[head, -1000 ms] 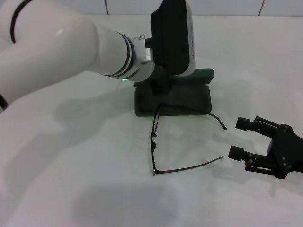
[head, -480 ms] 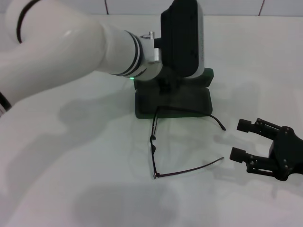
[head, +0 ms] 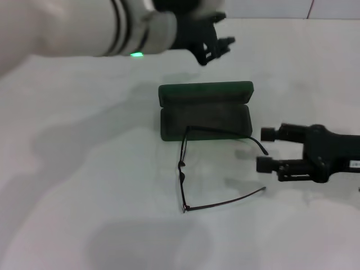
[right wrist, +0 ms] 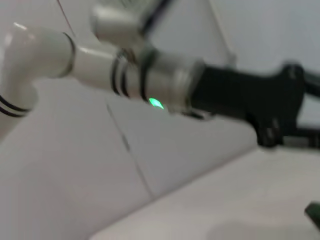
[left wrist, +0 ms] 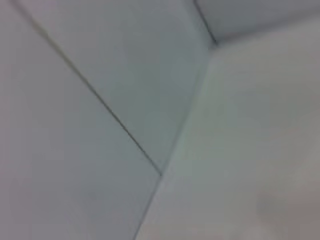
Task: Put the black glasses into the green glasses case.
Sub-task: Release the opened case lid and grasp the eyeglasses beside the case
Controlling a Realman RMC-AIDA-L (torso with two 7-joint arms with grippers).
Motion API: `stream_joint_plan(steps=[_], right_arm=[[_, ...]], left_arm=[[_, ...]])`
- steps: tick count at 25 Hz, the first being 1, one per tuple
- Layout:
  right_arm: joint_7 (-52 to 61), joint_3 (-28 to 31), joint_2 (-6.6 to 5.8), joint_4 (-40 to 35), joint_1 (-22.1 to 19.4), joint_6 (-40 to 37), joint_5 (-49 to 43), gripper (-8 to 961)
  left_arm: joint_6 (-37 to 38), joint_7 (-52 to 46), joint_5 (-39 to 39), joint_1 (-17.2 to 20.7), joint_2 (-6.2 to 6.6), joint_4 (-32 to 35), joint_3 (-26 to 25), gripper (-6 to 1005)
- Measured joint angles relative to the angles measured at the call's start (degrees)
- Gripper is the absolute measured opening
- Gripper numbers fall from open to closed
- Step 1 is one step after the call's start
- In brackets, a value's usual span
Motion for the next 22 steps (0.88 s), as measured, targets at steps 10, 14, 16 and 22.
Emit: stream_joint_plan(steps=[10, 14, 16, 22], right_arm=[[40.92, -13.36, 0.49, -20.25, 6.75, 5.57, -16.62, 796], [47.41, -17.42, 0.43, -21.59, 12.91, 6.97, -19.87, 791], [46.69, -19.14, 0.35, -22.42, 15.47, 6.14, -20.46, 790], [31.68, -22.15, 0.25, -27.51, 19.8, 0.44, -25.59, 786]], left_arm=[[4.86, 11.24, -25.31, 12.12, 0.25, 3.62, -9.46, 382], [6.55, 12.28, -27.43, 14.74, 0.21, 3.64, -11.23, 381], [7.24, 12.37, -28.12, 15.43, 0.16, 3.0, -12.22, 381], [7.21, 13.4, -35.29, 17.1, -0.01, 1.63, -17.18, 381]])
